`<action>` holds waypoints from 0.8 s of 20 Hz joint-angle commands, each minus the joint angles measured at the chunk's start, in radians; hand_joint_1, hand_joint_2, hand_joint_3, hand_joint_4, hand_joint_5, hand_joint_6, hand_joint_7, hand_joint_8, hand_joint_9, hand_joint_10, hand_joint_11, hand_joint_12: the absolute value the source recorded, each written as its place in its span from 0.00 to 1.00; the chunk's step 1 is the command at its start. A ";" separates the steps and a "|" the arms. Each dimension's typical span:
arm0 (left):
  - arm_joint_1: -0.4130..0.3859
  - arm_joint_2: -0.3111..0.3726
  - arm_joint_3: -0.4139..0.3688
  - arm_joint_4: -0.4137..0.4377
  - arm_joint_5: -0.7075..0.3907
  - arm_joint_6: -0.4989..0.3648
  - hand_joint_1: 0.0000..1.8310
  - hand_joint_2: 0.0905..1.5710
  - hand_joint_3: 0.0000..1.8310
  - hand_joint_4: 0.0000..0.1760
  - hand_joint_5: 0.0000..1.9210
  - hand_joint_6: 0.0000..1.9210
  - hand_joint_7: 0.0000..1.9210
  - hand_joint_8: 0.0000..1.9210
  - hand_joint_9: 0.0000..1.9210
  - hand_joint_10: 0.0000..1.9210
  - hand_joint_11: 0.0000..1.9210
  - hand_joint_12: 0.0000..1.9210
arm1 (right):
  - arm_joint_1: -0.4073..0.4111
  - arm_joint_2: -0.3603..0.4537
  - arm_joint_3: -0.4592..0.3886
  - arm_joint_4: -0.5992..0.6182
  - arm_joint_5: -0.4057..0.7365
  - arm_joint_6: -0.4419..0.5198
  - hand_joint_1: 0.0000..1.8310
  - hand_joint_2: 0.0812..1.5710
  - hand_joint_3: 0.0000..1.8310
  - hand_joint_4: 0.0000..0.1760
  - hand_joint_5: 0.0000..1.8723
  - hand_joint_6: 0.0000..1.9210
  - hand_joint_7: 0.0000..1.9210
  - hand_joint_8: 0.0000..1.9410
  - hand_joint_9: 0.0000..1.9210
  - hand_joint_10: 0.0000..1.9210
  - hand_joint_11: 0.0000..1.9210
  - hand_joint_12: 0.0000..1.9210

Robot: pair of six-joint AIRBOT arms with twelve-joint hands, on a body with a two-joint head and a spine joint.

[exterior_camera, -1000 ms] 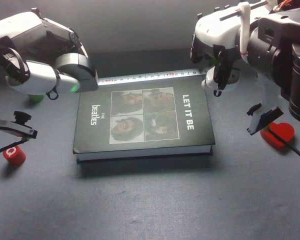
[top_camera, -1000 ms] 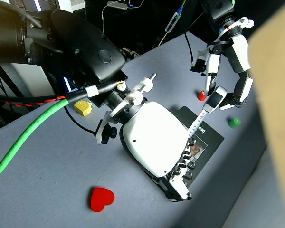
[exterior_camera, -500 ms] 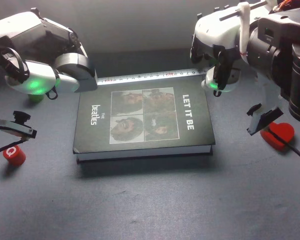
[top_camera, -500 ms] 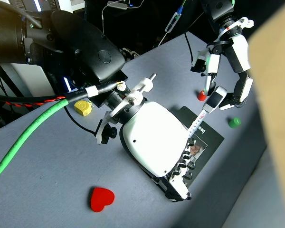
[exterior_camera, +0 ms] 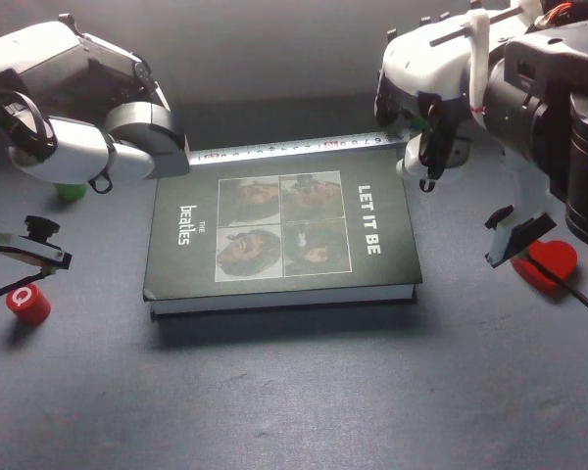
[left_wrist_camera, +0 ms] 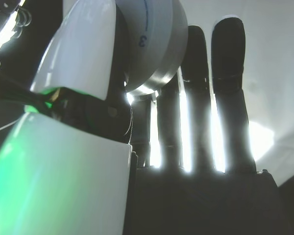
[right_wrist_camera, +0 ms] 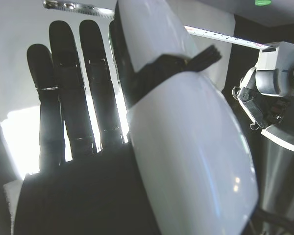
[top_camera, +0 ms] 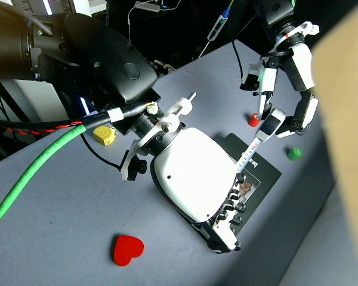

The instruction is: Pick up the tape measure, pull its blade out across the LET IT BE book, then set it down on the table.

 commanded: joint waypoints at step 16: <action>-0.019 0.007 0.010 0.011 -0.095 -0.004 0.74 0.73 0.00 0.00 0.42 0.56 0.45 0.64 0.41 0.74 0.38 0.69 | 0.015 0.005 0.001 -0.075 0.007 0.003 0.60 0.71 0.00 0.00 0.41 0.01 0.42 0.02 0.42 0.04 0.16 0.59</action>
